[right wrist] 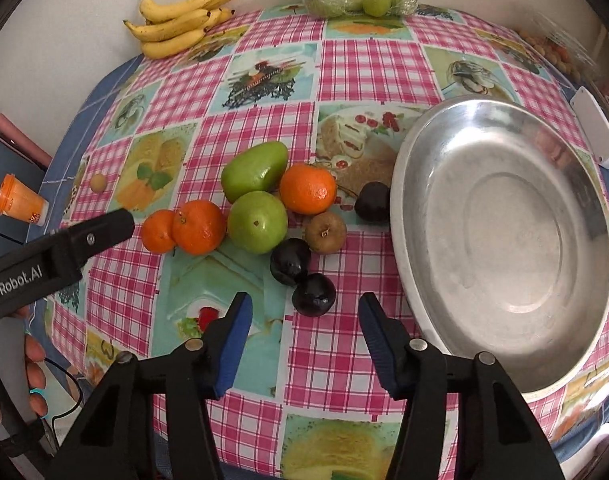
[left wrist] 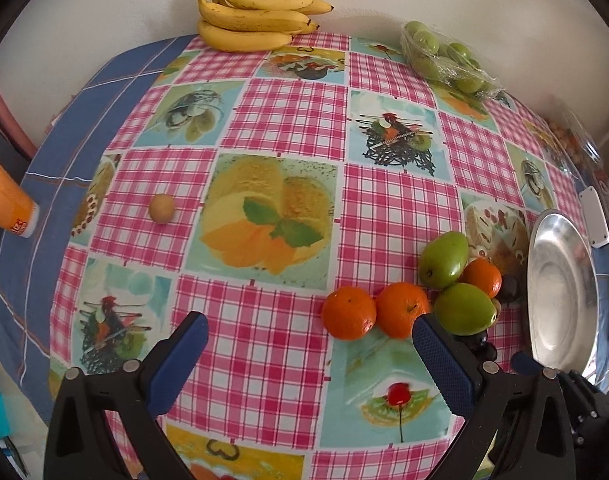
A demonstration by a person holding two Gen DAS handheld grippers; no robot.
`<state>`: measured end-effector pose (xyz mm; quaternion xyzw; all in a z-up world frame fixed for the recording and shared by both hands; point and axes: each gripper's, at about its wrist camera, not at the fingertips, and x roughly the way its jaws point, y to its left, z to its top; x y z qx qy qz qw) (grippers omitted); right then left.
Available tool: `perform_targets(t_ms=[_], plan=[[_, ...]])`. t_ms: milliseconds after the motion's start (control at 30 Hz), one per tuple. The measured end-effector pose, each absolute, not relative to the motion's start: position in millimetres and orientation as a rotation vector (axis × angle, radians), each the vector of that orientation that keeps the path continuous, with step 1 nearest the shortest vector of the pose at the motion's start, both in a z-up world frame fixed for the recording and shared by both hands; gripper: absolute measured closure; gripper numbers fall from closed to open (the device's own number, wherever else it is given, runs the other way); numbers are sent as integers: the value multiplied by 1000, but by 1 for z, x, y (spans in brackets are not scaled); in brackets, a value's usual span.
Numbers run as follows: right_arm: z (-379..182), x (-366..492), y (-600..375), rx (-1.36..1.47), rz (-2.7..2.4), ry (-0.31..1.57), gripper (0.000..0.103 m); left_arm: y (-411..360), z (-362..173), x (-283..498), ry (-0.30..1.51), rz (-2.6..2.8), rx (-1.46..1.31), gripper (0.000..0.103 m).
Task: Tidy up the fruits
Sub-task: 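Grasp a black plum with the right tool while the left tool grasps a tangerine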
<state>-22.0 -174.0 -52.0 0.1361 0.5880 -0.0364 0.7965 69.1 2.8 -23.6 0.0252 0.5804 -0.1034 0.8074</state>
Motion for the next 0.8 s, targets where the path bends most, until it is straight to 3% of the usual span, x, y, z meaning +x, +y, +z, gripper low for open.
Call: perform_targets(t_ms=[433,500,567,633,800], plan=[[-69,-11,-171,261,-62,1329,58,-4,-37,85,1267,-214,-22,1],[-70,-10,-172,258,-66,1333,60,-4,-39,85,1259,-202,-9,7],[-72,-10,-173,263,-67,1337,63,-4,-45,85,1279,-208,-14,19],[-74,-9,-174,266,-68,1343,67,-5,-49,84,1296,-230,-21,21],[-74,-11,-177,285,-72,1339,76,-7,-50,80,1305,-285,-37,46]])
